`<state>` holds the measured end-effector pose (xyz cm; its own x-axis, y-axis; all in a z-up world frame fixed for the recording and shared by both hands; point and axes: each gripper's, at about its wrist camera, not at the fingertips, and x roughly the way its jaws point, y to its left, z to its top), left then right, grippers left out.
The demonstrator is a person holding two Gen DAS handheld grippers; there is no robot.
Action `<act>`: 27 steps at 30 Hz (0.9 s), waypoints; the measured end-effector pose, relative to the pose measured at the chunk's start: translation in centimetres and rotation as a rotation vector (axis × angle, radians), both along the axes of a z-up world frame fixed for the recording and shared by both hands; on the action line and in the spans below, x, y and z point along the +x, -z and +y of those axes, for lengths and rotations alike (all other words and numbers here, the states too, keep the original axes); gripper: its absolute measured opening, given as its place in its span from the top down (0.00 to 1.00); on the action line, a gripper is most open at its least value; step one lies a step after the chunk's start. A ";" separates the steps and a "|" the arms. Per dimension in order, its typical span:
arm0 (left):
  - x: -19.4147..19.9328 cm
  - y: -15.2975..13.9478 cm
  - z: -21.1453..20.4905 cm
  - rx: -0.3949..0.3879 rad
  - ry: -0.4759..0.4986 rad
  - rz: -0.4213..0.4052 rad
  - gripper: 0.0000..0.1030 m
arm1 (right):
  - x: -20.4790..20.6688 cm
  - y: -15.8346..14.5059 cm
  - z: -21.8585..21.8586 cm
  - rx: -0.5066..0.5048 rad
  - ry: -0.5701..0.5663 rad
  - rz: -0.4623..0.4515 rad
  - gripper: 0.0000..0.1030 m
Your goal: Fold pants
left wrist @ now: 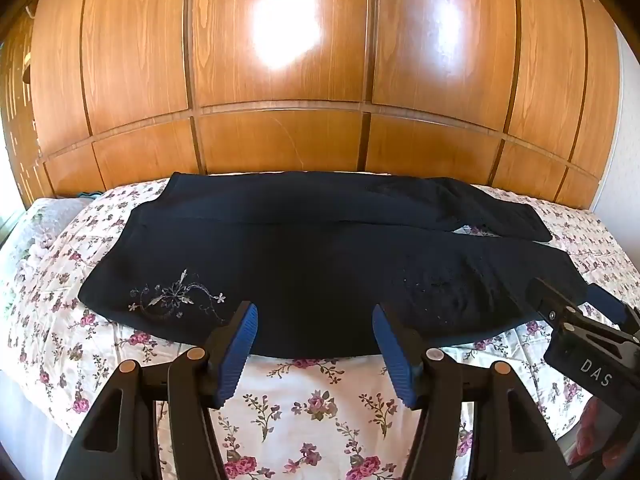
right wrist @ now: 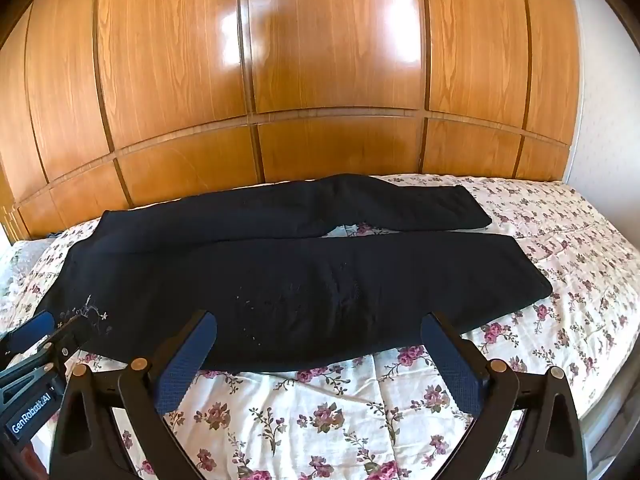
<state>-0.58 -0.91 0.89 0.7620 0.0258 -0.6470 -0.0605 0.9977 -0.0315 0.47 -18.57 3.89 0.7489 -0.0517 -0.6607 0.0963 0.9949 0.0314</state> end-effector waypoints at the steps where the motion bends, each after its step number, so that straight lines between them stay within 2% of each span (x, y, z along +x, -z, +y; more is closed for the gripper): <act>1: 0.0 0.0 0.0 0.000 0.000 0.001 0.41 | 0.0 0.0 0.0 0.000 0.000 0.000 0.00; 27: 0.1 0.4 -0.1 -0.004 0.001 0.015 0.41 | 0.1 0.3 -0.1 -0.005 -0.003 -0.006 0.00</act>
